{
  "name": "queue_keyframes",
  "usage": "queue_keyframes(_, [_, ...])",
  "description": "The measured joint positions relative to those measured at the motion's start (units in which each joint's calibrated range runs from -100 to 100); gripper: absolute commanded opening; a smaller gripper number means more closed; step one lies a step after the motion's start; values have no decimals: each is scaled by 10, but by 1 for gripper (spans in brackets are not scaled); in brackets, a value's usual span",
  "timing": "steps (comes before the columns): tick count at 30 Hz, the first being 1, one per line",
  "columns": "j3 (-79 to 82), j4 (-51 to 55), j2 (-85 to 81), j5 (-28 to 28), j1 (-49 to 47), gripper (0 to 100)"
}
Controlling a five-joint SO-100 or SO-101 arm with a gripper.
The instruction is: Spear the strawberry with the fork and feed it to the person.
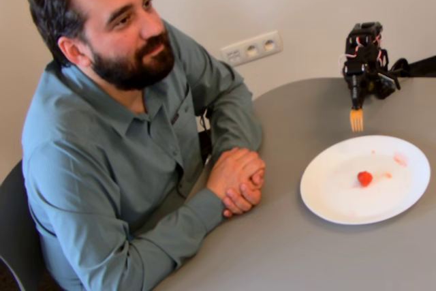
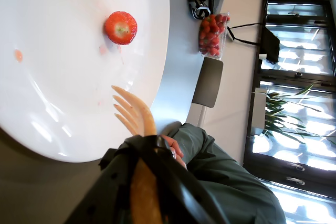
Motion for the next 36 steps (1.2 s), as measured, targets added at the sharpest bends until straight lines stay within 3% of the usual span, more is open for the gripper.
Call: queue_keyframes(36, [0, -9, 0, 1, 5, 2])
